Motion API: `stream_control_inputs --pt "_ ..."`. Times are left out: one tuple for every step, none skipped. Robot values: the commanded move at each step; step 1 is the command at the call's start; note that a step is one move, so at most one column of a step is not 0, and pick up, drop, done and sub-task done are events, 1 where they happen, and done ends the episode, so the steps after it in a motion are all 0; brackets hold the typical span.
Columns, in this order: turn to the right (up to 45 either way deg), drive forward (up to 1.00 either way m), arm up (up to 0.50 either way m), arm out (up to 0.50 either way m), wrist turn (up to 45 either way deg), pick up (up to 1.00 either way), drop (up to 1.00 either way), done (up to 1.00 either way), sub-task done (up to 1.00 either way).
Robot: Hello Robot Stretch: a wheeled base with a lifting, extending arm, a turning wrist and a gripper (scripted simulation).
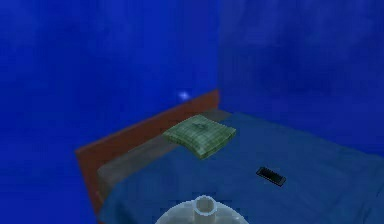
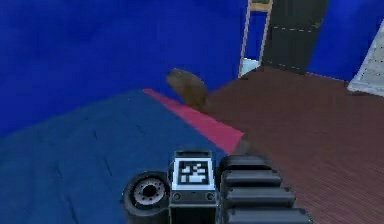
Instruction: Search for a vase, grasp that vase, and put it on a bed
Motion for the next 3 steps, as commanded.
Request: stream_control_inputs --pt "21.0 0.0 0.0 0.0 0.0 0.0 0.0 0.0 0.0" --pt "3.0 0.0 0.0 0.0 0.0 0.0 0.0 0.0 0.0" --pt "-45.0 0.0 0.0 0.0 0.0 0.0 0.0 0.0 0.0"
